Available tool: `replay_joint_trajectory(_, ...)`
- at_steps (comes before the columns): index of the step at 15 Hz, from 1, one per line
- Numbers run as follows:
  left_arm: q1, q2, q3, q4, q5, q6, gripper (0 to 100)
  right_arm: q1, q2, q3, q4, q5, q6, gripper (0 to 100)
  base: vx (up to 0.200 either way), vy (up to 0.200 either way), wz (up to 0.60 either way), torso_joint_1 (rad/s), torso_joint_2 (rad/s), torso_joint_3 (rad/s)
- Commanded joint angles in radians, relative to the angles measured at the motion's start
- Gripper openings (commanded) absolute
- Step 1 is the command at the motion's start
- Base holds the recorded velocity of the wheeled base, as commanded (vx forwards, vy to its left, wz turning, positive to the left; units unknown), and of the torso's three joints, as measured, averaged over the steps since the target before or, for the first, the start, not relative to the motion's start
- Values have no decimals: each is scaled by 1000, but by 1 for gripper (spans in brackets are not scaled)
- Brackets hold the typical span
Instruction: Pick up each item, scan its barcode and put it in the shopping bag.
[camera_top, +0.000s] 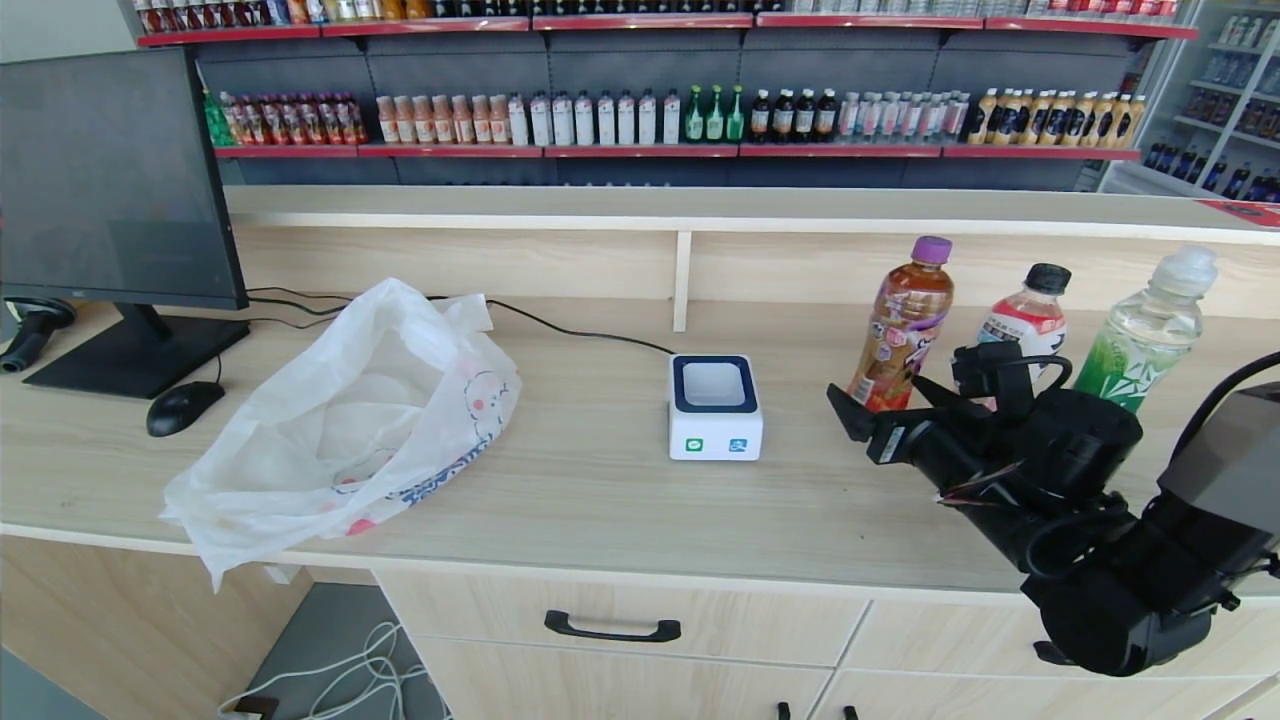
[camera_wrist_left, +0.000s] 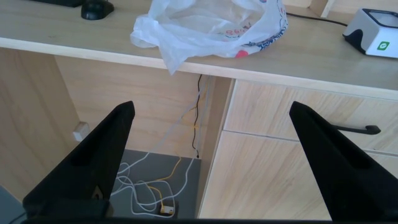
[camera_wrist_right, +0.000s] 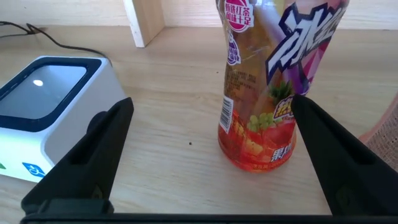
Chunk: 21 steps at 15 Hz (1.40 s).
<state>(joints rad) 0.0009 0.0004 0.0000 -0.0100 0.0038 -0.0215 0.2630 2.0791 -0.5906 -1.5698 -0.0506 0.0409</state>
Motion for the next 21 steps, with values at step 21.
replay_joint_trajectory(21,-1,0,0,-2,-1,3,100,-41,13,-26,-1,-3,-47,100,0,0,0,0,0,0)
